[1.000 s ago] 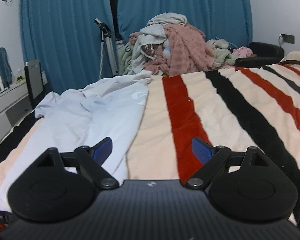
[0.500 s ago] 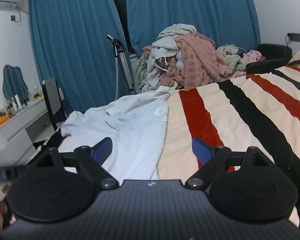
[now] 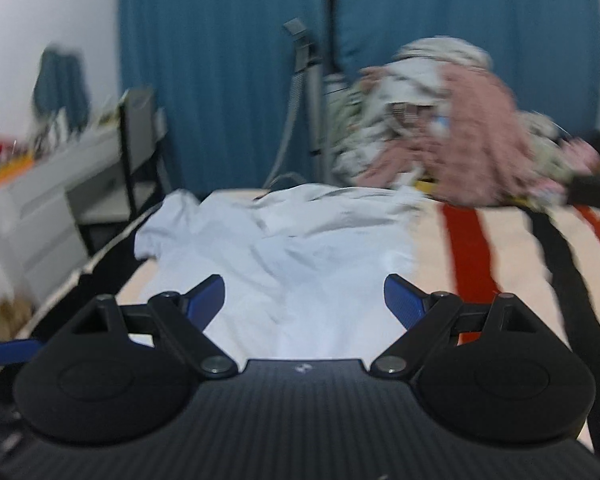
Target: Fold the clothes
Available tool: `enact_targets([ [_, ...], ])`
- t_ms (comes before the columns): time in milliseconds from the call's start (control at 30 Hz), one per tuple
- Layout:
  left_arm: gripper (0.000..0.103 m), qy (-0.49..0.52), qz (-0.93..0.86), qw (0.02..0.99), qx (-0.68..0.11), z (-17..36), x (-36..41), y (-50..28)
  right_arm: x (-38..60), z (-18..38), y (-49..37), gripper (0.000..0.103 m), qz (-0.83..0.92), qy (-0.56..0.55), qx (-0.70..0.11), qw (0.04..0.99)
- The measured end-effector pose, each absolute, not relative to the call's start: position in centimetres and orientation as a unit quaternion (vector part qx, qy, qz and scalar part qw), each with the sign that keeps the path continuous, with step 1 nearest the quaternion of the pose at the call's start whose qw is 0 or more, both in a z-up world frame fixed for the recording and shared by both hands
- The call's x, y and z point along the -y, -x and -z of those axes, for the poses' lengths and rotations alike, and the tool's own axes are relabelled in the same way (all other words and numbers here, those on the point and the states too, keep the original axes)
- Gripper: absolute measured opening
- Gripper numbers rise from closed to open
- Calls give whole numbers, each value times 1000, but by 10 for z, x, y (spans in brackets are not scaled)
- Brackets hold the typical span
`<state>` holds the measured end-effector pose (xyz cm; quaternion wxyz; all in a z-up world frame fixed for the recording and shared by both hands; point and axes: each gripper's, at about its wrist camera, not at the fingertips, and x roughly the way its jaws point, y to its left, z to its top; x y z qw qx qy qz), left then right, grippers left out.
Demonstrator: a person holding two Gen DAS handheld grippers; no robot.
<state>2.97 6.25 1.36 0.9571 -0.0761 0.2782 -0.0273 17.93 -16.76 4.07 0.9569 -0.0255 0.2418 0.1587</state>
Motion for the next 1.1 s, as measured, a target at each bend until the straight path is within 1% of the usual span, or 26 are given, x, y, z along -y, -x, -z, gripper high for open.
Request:
enact_targets([
  [133,99,95,-19,954,-284,4,-108,-42,80,-5,-251,88,-216,97,-257,937],
  [300,99,122,-108,946,-279,19,-159,-60,-37,52,-298,87,-303,180,-232,906],
  [400,100,138,-161,938,-274,28,-187,-68,-95,80,-321,87,-319,218,-205,899],
  [533,100,155,-192,931,-268,38,-199,-83,-113,86,-354,86,-265,217,-201,918],
  [567,100,158,-199,930,-267,41,-201,-87,-118,88,-363,75,-251,216,-200,922],
  [600,100,162,-205,928,-265,43,-204,-91,-122,89,-371,71,-237,215,-198,926],
  [633,100,166,-212,926,-264,46,-206,-94,-127,91,-379,63,-223,215,-197,930],
  [667,100,170,-219,924,-263,48,-208,-98,-131,92,-387,51,-210,214,-196,934],
  [700,100,174,-225,922,-261,51,-211,-102,-136,94,-395,43,-196,213,-194,937],
  [733,100,176,-226,921,-263,53,-211,-106,-140,96,-404,24,-182,212,-193,941],
  [767,100,178,-224,921,-266,55,-210,-109,-145,97,-412,9,-168,212,-191,944],
  [800,100,179,-221,920,-269,56,-209,-111,-149,99,-420,8,-154,211,-190,947],
  [933,100,169,-210,924,-270,58,-192,-111,-107,67,-408,7,-147,165,-137,966],
  [1100,101,155,-182,938,-252,53,-166,-99,-2,29,-406,6,-89,56,-81,991],
])
